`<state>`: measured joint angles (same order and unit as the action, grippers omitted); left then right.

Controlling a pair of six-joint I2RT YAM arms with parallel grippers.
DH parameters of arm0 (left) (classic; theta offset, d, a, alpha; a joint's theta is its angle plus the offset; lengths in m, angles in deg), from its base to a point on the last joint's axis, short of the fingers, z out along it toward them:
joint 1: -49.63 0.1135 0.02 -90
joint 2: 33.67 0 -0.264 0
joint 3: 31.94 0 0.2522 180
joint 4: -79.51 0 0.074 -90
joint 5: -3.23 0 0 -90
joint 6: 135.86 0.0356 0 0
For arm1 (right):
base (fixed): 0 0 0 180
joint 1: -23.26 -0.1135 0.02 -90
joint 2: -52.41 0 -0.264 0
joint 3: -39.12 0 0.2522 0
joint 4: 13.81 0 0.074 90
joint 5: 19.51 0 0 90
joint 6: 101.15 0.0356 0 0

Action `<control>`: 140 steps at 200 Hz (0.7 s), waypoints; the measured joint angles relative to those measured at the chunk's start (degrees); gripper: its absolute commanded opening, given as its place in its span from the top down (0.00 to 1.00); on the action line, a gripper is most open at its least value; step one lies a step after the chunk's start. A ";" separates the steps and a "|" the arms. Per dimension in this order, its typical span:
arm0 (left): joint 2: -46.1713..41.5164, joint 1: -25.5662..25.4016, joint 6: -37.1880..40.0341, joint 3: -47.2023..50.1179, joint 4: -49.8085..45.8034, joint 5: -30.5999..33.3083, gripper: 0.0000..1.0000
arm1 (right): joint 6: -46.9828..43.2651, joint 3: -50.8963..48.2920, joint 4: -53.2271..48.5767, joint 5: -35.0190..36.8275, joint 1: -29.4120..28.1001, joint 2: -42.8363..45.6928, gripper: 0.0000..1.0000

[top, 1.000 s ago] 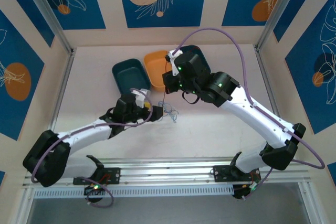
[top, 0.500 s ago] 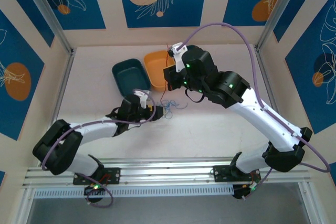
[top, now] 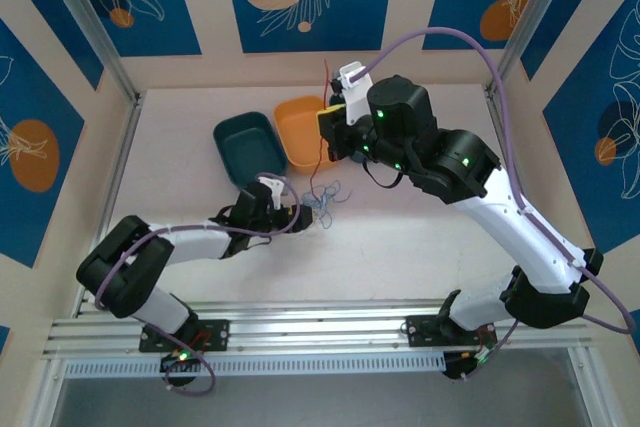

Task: Untangle the cables

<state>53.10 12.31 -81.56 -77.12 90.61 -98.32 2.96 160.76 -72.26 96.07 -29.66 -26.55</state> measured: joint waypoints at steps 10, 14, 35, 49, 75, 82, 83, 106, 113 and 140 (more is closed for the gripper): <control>0.24 0.00 -0.26 0.00 0.04 0.00 0.25 | -0.52 0.81 -0.44 0.15 0.00 0.02 0.99; 0.33 0.00 -0.26 0.00 0.04 0.00 0.25 | -0.68 1.22 -0.68 0.22 0.00 0.02 0.99; 0.37 0.00 -0.50 0.09 0.07 0.02 0.25 | -1.90 3.58 -1.68 0.90 0.00 0.02 0.99; 0.37 0.00 -0.66 0.15 0.07 0.07 0.25 | -2.54 5.42 -2.29 1.05 0.00 0.02 0.99; 0.37 0.00 -0.74 0.24 0.02 0.24 0.25 | -3.61 8.81 -3.15 0.98 0.00 0.02 0.99; 0.37 0.00 -0.87 0.26 0.02 0.24 0.25 | -3.82 9.57 -3.39 0.76 0.00 0.02 0.99; 0.37 0.00 -0.87 0.24 0.02 0.24 0.25 | -3.85 9.73 -3.41 0.76 0.00 0.02 0.99; 0.39 0.00 -0.92 0.26 0.02 0.24 0.26 | -4.66 12.17 -4.85 -0.13 0.00 0.02 0.99; 0.42 0.00 -0.90 0.26 0.02 0.22 0.26 | -4.92 12.94 -5.31 -0.33 0.00 0.00 0.99; 0.44 0.00 -0.90 0.28 0.09 0.22 0.25 | -5.60 16.09 -7.76 -0.68 -0.02 -0.11 0.99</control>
<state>53.53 12.31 -82.46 -76.83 90.70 -98.10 -2.64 176.84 -80.02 95.39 -29.68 -26.66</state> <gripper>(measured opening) 0.743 0.054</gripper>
